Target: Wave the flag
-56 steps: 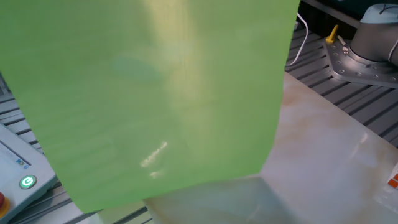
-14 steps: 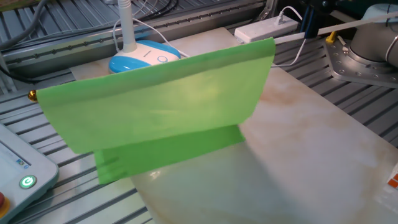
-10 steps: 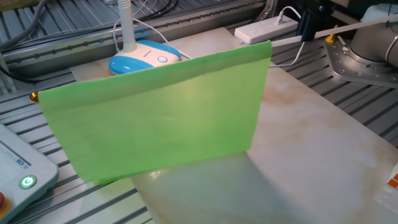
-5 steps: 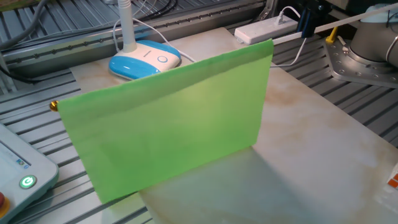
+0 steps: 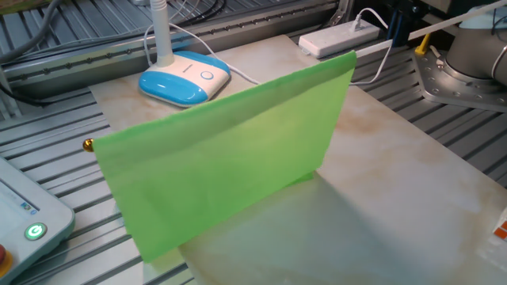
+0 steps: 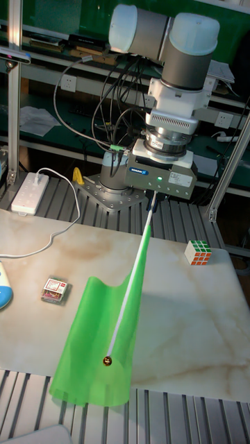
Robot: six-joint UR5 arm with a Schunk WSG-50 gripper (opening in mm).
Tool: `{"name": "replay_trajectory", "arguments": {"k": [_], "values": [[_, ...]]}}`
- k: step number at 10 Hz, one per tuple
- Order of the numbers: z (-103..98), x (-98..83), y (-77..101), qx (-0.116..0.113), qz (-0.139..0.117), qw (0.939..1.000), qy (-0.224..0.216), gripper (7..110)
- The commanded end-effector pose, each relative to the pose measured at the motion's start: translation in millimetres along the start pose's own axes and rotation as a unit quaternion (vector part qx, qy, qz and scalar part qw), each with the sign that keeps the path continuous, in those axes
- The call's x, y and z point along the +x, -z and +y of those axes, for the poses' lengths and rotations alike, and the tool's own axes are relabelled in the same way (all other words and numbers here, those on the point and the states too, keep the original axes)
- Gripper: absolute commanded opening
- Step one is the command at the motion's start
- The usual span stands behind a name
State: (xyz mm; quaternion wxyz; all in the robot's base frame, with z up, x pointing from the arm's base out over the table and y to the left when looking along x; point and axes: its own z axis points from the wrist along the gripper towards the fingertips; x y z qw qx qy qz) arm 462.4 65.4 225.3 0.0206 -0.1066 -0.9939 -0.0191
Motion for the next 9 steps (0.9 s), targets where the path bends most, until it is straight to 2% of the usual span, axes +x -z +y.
{"name": "replay_trajectory", "arguments": {"k": [1,6,9], "values": [[7,-7.5,1.5,-0.014,-0.015,0.9998,-0.005,7],[10,-20.9,2.3,-0.021,-0.042,0.9989,-0.011,7],[6,-19.7,2.1,-0.014,-0.039,0.9991,-0.01,7]]}}
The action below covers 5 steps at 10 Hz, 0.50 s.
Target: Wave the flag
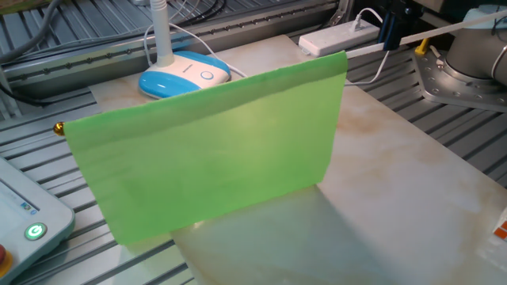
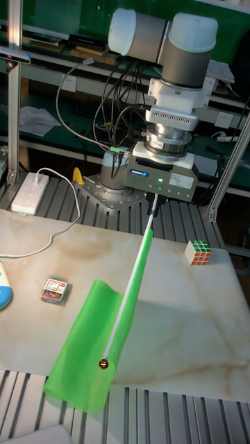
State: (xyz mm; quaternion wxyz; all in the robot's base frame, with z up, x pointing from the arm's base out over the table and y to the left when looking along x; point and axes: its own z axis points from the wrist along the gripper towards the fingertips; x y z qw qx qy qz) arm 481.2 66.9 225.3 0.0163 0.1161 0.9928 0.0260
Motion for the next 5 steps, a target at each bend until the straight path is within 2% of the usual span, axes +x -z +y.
{"name": "replay_trajectory", "arguments": {"k": [1,3,5], "values": [[-1,1.0,1.3,0.001,0.002,1.0,0.001,7],[-7,11.0,1.6,0.013,0.022,0.9996,0.008,7],[-8,19.1,2.1,0.015,0.038,0.9991,0.013,7]]}}
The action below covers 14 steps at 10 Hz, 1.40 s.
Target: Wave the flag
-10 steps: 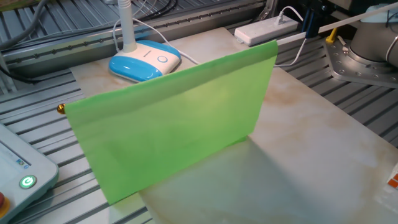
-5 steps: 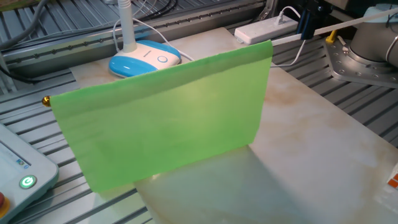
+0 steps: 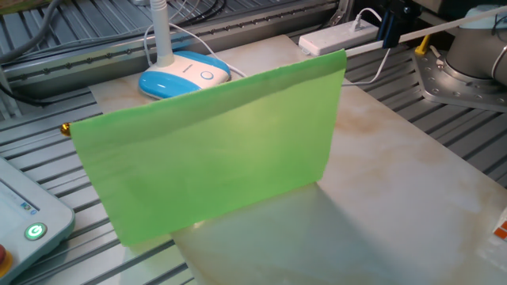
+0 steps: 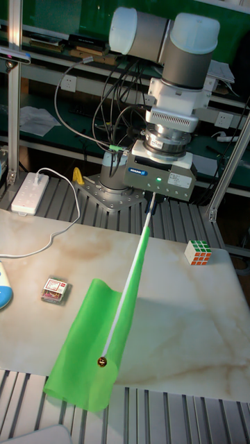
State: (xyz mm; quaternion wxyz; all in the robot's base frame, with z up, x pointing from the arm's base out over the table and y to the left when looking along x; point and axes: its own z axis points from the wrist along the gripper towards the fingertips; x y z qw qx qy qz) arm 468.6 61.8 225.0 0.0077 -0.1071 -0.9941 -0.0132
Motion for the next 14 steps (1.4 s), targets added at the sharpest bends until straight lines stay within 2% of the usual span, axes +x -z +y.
{"name": "replay_trajectory", "arguments": {"k": [1,3,8,11,14], "values": [[2,12.3,1.6,-0.004,0.024,0.9997,0.004,7],[4,15.9,1.8,-0.009,0.032,0.9994,0.004,7],[8,15.7,-3.5,-0.013,0.031,0.9994,0.002,7],[13,14.3,-24.1,-0.015,0.028,0.9995,-0.002,7],[13,6.1,-61.7,-0.012,0.009,0.9999,-0.005,7]]}}
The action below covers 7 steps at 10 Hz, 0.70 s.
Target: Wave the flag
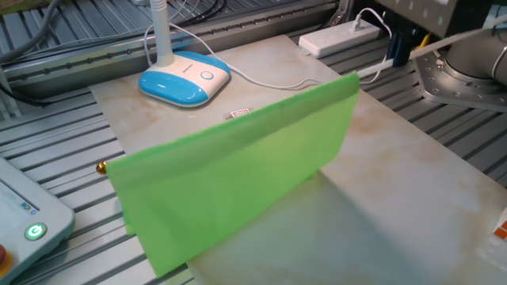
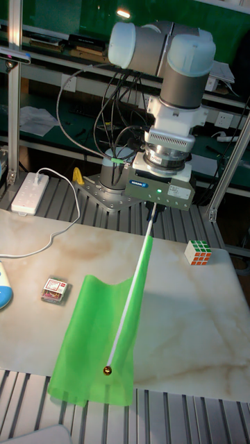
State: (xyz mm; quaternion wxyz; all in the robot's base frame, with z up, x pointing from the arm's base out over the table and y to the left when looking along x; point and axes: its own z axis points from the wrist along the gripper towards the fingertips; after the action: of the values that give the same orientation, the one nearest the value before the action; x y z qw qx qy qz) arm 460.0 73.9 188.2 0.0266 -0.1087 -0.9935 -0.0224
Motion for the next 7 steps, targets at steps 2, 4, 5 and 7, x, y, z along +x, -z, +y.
{"name": "replay_trajectory", "arguments": {"k": [2,4,5,7], "values": [[3,-10.7,-43.9,-0.005,-0.02,0.9998,-0.003,7],[3,-15.7,-63.5,-0.006,-0.03,0.9995,-0.003,7],[4,-18.0,-72.9,-0.005,-0.036,0.9993,-0.005,7],[8,-21.8,-90.9,-0.005,-0.048,0.9988,-0.011,7]]}}
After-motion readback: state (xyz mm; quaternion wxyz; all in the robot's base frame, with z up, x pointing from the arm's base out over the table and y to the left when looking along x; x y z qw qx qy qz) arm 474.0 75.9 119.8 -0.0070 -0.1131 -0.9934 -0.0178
